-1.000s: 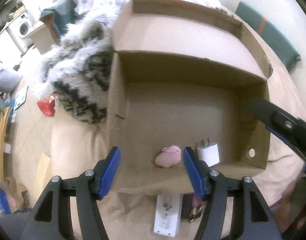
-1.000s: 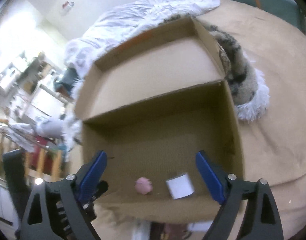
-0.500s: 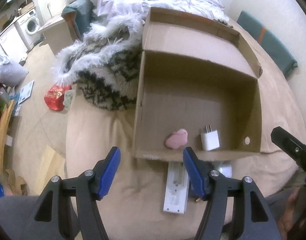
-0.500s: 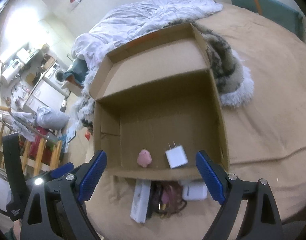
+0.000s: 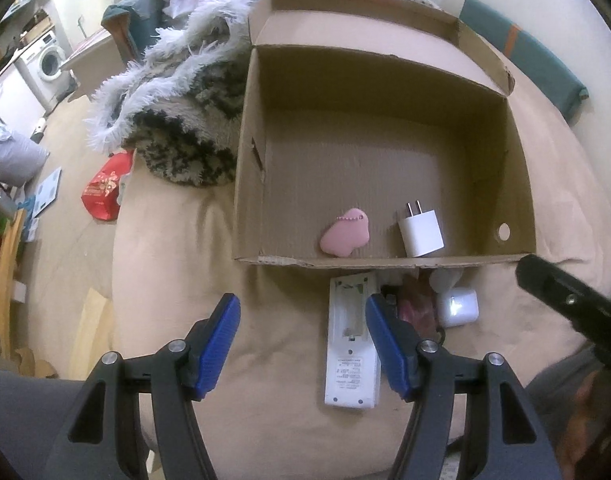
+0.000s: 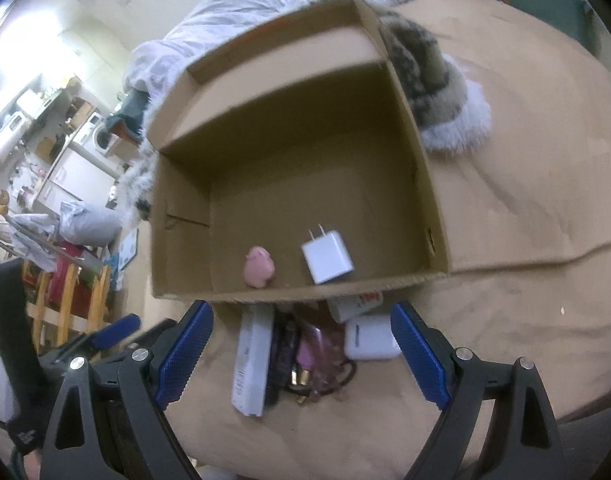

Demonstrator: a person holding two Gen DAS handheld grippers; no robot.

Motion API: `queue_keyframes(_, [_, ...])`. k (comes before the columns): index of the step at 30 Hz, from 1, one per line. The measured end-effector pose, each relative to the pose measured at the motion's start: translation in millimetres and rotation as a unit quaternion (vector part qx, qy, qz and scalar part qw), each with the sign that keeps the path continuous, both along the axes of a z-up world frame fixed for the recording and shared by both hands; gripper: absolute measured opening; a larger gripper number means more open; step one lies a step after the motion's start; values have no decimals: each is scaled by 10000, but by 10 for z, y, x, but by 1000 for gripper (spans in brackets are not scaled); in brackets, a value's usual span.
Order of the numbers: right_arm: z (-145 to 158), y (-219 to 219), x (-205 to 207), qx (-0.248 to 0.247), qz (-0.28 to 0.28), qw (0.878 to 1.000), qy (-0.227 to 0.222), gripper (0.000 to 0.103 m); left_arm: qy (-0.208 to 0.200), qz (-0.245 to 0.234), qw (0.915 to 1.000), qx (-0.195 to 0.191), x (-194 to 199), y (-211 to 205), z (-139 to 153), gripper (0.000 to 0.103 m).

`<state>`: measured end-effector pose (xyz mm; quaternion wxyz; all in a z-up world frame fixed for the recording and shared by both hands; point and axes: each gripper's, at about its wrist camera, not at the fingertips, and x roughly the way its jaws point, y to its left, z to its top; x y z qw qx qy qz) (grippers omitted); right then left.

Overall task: Organize rigid objects
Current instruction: 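Grasp the white remote with the left tool while the right tool grasps the white earbud case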

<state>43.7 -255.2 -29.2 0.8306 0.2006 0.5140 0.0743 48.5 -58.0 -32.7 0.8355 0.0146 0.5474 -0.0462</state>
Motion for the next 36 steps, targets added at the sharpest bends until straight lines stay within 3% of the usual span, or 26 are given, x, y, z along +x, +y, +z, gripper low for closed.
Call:
queue_keyframes(4, [-155, -87, 26, 230, -232, 9992, 236, 96, 147, 184, 9997, -24, 81, 96, -80, 62])
queue_keyframes(9, [-250, -100, 79, 172, -296, 9986, 396, 96, 725, 591, 9946, -450, 216, 278, -298, 62])
queue_keyframes(18, [-330, 10, 139, 80, -161, 9986, 503, 96, 1646, 58, 9846, -584, 195, -37, -785, 62])
queue_keyframes(25, [-380, -32, 111, 53, -226, 9979, 599, 96, 1814, -74, 9779, -1038, 213, -127, -933, 64])
queue_keyframes(30, [-355, -52, 88, 55, -256, 9982, 546, 96, 2024, 3, 9746, -959, 189, -144, -1046, 63])
queue_keyframes(31, [-361, -55, 86, 55, -254, 9981, 553, 96, 2027, -29, 9745, -961, 184, -152, -1059, 58])
queue_keyframes(32, [-365, -60, 84, 65, -252, 9981, 564, 96, 2029, -53, 9744, -968, 187, -157, -1071, 45])
queue_keyframes(36, [-365, -52, 98, 53, -236, 9981, 562, 96, 1980, -151, 9754, -961, 185, -172, -1046, 44])
